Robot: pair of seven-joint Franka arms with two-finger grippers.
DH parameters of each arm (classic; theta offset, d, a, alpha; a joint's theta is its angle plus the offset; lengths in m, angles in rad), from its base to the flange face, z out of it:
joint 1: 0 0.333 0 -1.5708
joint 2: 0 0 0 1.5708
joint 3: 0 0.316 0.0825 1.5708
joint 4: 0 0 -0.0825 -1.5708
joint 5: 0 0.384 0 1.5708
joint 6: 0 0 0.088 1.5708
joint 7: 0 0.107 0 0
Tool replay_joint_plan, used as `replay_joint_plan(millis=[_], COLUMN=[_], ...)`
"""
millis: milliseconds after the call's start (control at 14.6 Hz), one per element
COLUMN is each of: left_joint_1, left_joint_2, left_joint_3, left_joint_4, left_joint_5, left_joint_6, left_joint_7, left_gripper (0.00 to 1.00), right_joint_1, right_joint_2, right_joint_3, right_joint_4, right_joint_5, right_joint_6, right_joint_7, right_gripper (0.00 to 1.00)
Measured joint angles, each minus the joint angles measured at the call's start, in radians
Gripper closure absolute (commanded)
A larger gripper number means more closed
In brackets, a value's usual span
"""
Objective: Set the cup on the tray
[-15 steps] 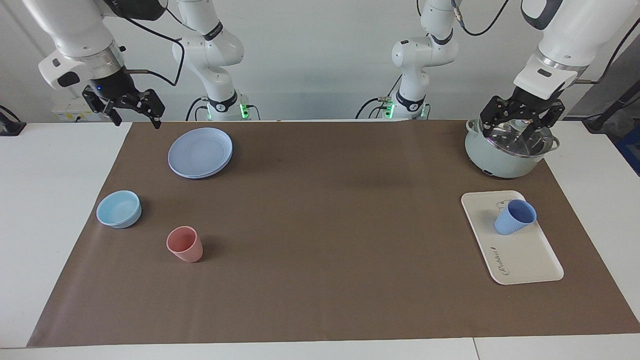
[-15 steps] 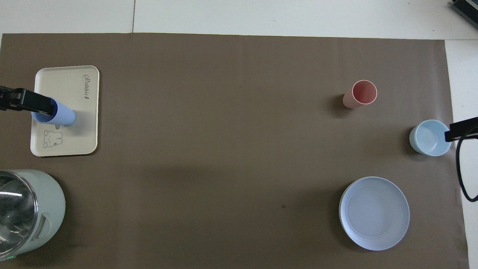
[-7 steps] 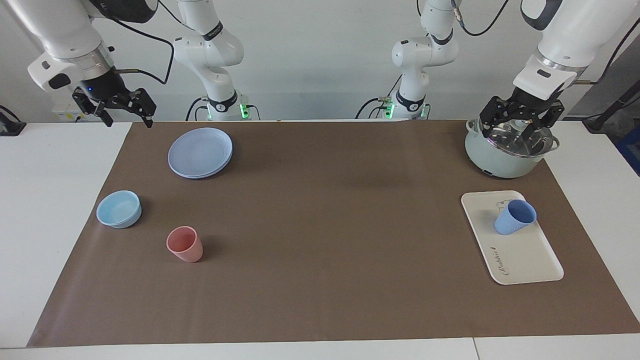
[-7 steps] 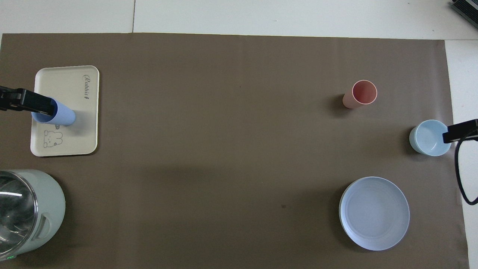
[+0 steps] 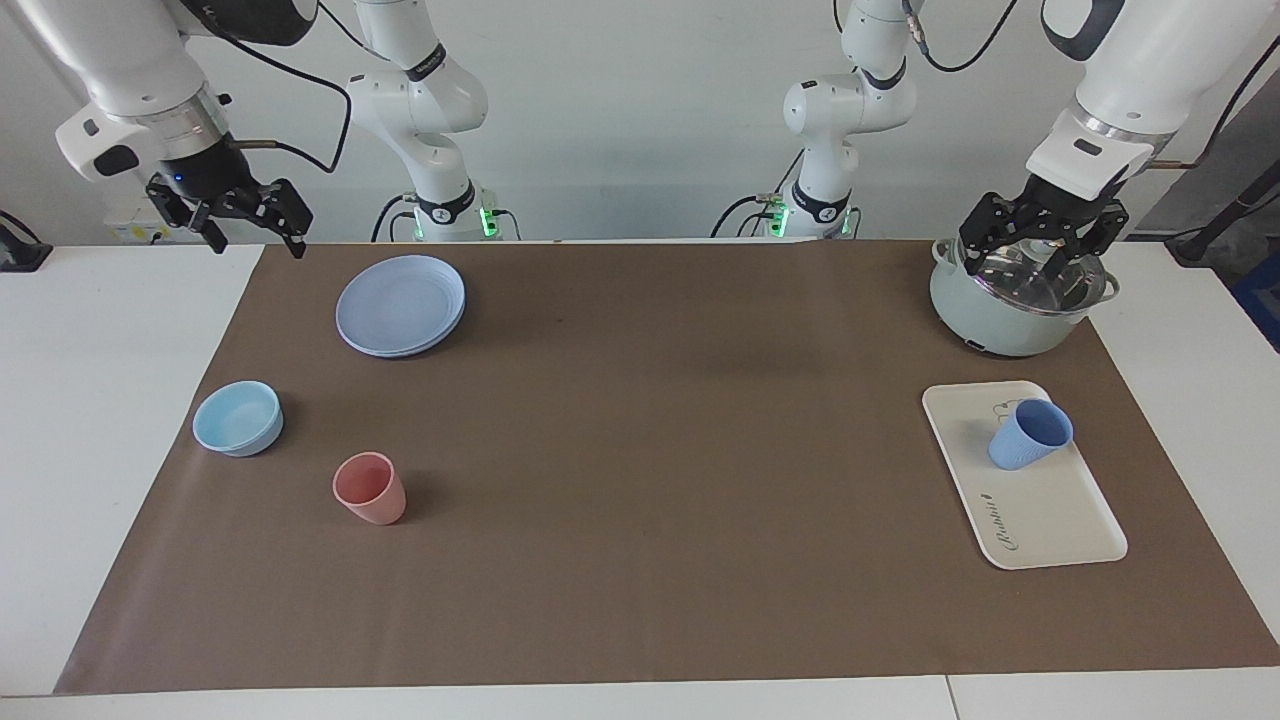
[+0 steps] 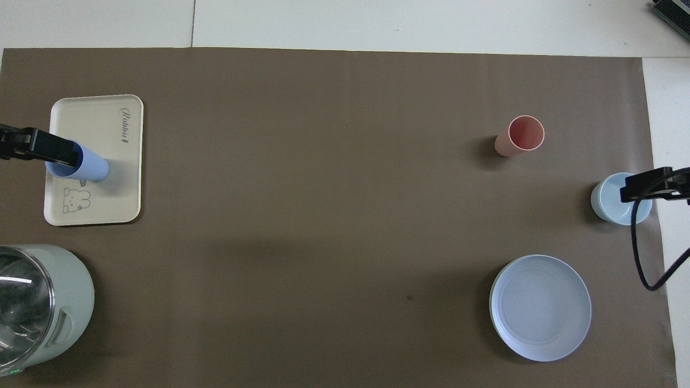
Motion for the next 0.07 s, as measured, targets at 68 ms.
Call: replay_joint_plan(millis=[68], left_joint_1=[0.0], left_joint_2=[0.0], left_joint_3=[0.0], left_joint_4=[0.0], left_joint_5=[0.0], left_joint_6=[0.0], left_joint_7=[0.0], left_gripper=[0.0], right_joint_1=[0.003], right_joint_2=[0.0], right_joint_3=[0.0], right_joint_4=[0.0], right_joint_5=[0.0], right_joint_6=[0.0], right_joint_7=[0.0], right_gripper=[0.0])
